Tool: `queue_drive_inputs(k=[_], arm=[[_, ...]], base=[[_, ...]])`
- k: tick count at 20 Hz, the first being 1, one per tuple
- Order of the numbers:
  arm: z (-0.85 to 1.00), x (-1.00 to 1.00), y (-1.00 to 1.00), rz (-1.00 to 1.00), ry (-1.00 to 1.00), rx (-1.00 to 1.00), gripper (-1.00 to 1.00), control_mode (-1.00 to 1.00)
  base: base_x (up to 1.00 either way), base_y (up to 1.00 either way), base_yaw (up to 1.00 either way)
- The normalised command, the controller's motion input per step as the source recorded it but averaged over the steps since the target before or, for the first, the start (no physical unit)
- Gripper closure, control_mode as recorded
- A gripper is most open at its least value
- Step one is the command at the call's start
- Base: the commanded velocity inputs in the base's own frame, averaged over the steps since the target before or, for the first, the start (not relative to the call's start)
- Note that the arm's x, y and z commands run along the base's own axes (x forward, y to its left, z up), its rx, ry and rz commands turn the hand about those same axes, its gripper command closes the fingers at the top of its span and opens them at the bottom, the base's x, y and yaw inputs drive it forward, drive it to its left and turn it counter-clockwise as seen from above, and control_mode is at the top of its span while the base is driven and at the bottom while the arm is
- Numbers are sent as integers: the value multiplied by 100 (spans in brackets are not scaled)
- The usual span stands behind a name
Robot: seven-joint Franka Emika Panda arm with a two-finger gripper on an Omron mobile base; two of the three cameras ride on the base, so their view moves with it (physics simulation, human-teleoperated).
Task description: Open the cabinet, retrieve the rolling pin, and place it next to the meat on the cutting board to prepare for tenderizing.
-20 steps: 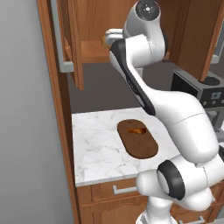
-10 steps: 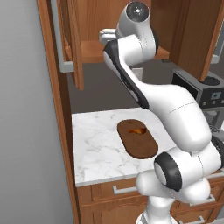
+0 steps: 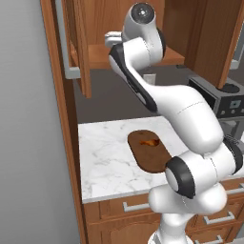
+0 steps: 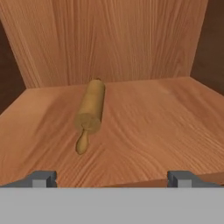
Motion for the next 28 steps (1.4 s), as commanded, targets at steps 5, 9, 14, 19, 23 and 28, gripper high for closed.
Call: queue_drive_inputs(k=[5, 9, 14, 19, 23, 28], arm=[[-4, 36, 4, 0, 1, 0, -100, -100], [-3, 38, 4, 0, 1, 0, -100, -100], [-2, 41, 9, 0, 1, 0, -100, -100], [-3, 38, 13, 0, 1, 0, -100, -100], [-4, 33, 12, 0, 3, 0, -100, -100], [-1, 27, 5, 0, 4, 0, -100, -100]], base=[[0, 0, 0], [0, 0, 0], [0, 0, 0], [0, 0, 0], [0, 0, 0], [0, 0, 0]])
